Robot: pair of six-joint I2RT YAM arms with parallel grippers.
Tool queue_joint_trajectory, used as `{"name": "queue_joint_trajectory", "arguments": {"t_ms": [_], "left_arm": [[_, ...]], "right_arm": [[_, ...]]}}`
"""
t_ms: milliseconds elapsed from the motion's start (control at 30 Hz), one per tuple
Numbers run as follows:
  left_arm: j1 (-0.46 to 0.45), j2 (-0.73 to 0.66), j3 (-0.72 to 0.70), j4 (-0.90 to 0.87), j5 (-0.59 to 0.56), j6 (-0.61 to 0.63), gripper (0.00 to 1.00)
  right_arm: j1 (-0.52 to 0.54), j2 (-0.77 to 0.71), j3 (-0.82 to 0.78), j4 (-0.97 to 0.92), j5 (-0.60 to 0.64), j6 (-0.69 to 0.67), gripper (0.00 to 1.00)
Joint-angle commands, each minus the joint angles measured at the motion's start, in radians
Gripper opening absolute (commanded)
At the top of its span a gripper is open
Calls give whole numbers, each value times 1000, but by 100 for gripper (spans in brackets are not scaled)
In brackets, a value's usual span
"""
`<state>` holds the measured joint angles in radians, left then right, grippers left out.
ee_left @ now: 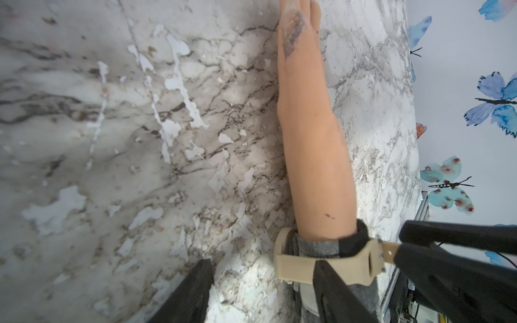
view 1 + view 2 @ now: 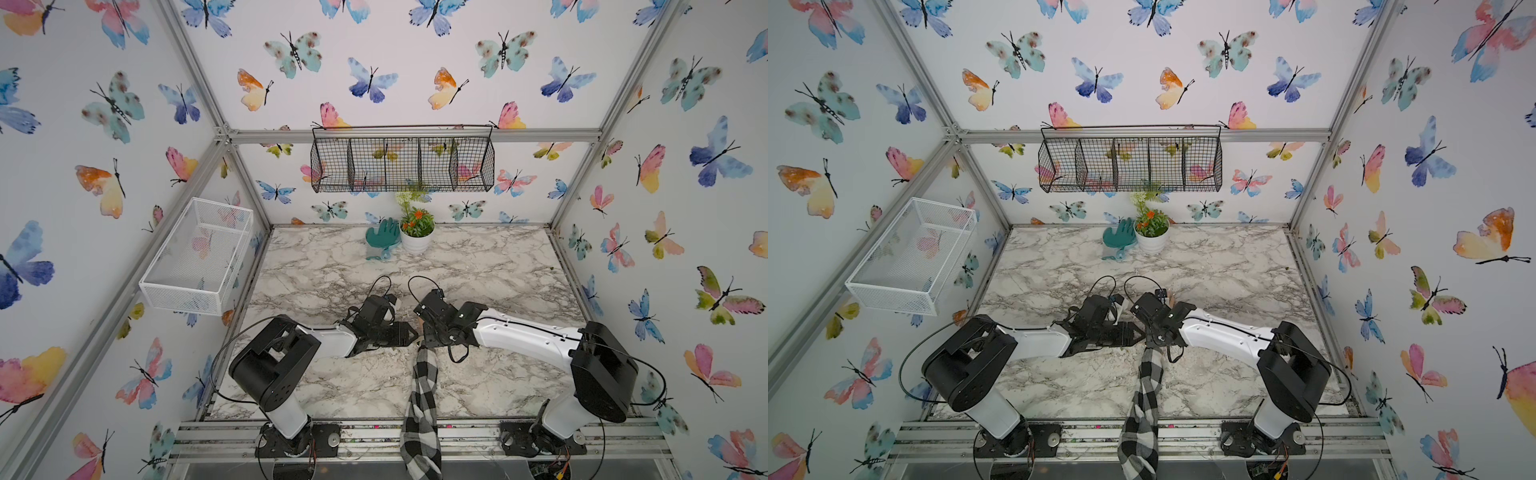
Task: Take off the watch
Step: Untie the watch from the hand.
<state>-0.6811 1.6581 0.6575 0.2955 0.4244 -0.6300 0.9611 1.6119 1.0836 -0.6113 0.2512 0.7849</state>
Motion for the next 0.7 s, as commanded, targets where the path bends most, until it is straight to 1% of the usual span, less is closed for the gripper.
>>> {"name": "queue_joint_trajectory", "arguments": {"t_ms": [0,33,67,200,367,500,667], "left_arm": [[-6,-10,3,-56,16,-3,62],[-6,-17,7,-60,15,-3,62],[-5,-25,8,-66,15,-3,62],[-5,-71,25,-92,13,-2,63],[-6,-108,43,-100,32,-20,65],[-19,-105,63,-99,35,-27,65],[-43,-68,73,-99,24,-25,66]], "right_arm": [[-1,-17,-23,0,9,4,7],[-1,-23,-26,8,2,5,3],[-1,-29,-32,17,-3,9,2],[-2,-59,-52,66,-19,16,2],[-2,-75,-40,97,-30,17,2],[-2,-69,-23,106,-33,13,2],[-2,-63,-23,109,-29,17,2]]}}
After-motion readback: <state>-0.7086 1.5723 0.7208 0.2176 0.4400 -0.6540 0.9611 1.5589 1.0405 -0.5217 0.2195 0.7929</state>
